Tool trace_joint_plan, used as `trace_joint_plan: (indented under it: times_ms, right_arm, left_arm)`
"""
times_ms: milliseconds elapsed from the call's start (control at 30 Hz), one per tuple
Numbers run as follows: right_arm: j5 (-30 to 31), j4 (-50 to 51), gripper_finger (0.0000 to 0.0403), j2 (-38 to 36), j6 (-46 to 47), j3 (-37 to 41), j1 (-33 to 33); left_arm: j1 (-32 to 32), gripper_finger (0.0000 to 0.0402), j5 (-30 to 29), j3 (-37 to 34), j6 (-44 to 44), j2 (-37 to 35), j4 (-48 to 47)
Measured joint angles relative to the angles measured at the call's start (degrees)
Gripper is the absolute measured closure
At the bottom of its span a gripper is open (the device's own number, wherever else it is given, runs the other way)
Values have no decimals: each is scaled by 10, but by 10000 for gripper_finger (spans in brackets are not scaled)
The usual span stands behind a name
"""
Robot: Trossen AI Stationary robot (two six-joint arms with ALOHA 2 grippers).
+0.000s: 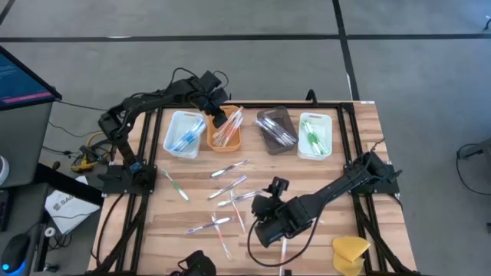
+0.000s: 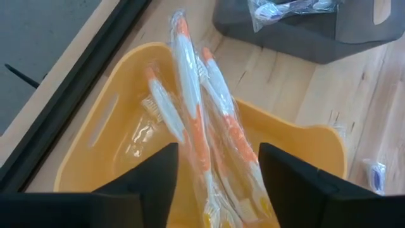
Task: Pick & Place Toothbrushes
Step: Put the orange toothbrush into the yellow bin
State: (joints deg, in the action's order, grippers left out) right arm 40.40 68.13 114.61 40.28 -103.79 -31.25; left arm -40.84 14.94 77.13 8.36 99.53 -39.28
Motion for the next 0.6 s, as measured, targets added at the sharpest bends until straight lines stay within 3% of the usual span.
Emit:
trace_joint_plan:
  times_ms: [300, 600]
  right_arm:
    - [-7, 140, 148, 0, 116, 0, -23]
    - [-209, 187, 148, 0, 198, 0, -54]
  left_arm:
    - [21, 159, -4, -7, 7, -77, 1]
    - [78, 163, 20, -126, 4, -247, 11]
